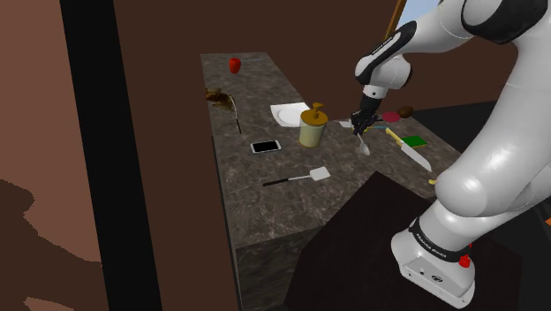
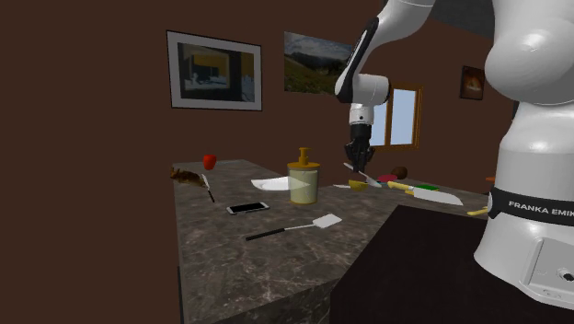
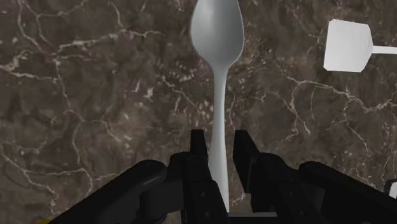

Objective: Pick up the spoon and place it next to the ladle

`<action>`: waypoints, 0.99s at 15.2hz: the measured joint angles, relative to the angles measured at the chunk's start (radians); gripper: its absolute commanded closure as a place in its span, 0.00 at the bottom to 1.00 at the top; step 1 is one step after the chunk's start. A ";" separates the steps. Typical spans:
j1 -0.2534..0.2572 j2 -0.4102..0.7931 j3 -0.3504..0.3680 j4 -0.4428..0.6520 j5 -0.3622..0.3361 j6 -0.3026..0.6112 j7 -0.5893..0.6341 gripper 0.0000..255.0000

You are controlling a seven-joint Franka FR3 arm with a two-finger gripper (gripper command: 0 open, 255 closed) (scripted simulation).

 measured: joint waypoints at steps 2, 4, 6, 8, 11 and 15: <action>-0.031 0.022 -0.018 0.039 -0.003 -0.023 -0.043 1.00; -0.060 0.046 -0.033 0.074 -0.004 -0.039 -0.083 1.00; -0.093 0.081 -0.047 0.118 -0.002 -0.055 -0.128 1.00; -0.106 0.101 -0.050 0.133 0.002 -0.054 -0.146 1.00; -0.111 0.128 -0.046 0.135 0.013 -0.030 -0.158 1.00; -0.119 0.172 -0.037 0.136 0.031 0.010 -0.174 1.00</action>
